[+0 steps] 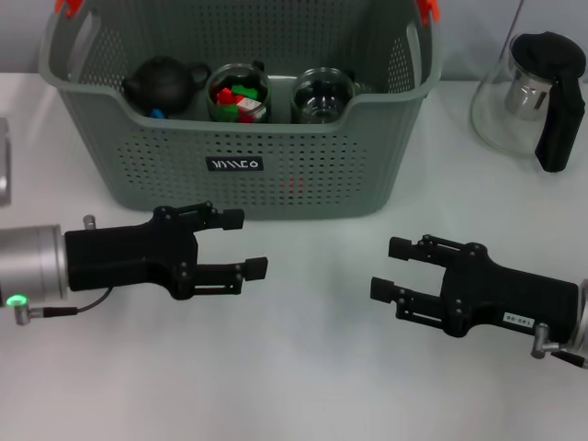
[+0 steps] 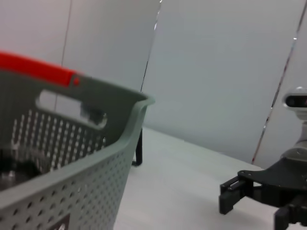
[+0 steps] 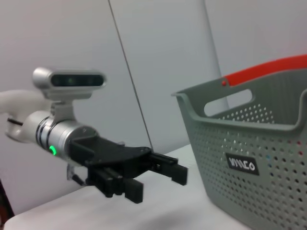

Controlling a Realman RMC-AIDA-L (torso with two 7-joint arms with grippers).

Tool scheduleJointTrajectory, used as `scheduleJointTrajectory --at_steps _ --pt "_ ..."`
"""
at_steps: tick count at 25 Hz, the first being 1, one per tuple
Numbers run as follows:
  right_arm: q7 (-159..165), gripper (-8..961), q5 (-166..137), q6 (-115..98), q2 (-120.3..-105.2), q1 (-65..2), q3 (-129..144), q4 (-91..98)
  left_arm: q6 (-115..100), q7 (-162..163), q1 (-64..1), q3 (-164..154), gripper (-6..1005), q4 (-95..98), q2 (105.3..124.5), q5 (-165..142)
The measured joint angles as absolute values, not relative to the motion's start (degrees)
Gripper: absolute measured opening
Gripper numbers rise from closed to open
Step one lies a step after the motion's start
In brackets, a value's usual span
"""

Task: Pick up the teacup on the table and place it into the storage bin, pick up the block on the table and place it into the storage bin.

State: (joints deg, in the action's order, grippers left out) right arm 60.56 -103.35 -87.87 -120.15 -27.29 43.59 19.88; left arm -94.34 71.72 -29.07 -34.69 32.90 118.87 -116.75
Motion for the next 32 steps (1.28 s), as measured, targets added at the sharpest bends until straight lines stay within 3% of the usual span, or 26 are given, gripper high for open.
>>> scheduleJointTrajectory --at_steps 14,20,25,32 --pt "62.44 714 -103.36 -87.42 -120.11 -27.73 45.0 18.51 -90.25 65.27 -30.4 -38.77 824 31.25 119.46 -118.63" --pt "57.55 714 -103.2 -84.29 -120.36 -28.14 47.23 17.03 -87.03 60.65 -29.43 -38.7 824 28.53 121.67 -118.82" --pt "43.17 714 -102.1 -84.54 -120.46 -28.48 46.78 11.6 -83.15 59.85 -29.45 -38.85 824 27.46 122.26 -119.16" --pt "40.03 715 -100.71 -83.91 -120.26 -28.0 46.37 9.87 -89.9 49.82 -28.2 -38.6 824 27.97 121.3 -119.5"
